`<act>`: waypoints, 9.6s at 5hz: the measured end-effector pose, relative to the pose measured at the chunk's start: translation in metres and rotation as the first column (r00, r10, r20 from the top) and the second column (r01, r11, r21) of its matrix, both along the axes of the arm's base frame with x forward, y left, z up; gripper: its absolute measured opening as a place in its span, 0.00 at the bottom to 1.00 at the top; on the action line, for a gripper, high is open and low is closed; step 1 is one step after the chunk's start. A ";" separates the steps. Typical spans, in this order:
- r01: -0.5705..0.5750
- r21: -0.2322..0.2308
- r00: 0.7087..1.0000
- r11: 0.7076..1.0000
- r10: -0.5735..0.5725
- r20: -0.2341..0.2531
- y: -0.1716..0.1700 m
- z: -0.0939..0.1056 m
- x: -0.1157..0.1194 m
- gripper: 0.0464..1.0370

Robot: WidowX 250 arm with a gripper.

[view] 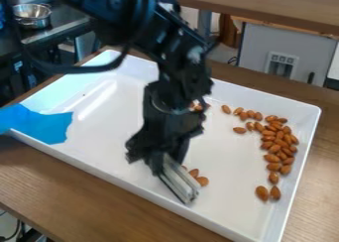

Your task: Sweep into pile

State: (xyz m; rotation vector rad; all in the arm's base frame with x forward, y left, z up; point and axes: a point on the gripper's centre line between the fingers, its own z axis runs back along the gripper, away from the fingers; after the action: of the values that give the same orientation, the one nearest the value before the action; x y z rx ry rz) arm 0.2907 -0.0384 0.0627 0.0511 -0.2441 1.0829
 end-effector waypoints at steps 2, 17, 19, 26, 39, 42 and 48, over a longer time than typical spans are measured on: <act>-0.024 0.034 0.999 0.999 0.023 0.033 -0.014 -0.005 0.017 0.33; 0.535 0.248 0.845 0.807 -0.514 -0.148 0.143 0.013 0.083 0.33; 0.554 0.222 0.832 0.802 -0.526 -0.174 0.130 0.006 0.095 0.33; 0.704 0.187 0.708 0.685 -0.698 -0.106 -0.033 0.008 0.135 0.33; 0.107 0.080 0.992 0.991 -0.101 -0.080 -0.068 0.006 0.093 0.33; 0.208 0.085 0.978 0.974 -0.204 -0.054 -0.043 0.019 0.105 0.33; 0.470 0.094 0.883 0.878 -0.468 -0.038 0.095 0.009 0.048 0.71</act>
State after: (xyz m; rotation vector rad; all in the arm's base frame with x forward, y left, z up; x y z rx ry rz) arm 0.3386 0.0571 0.0712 0.0851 -0.2803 0.5831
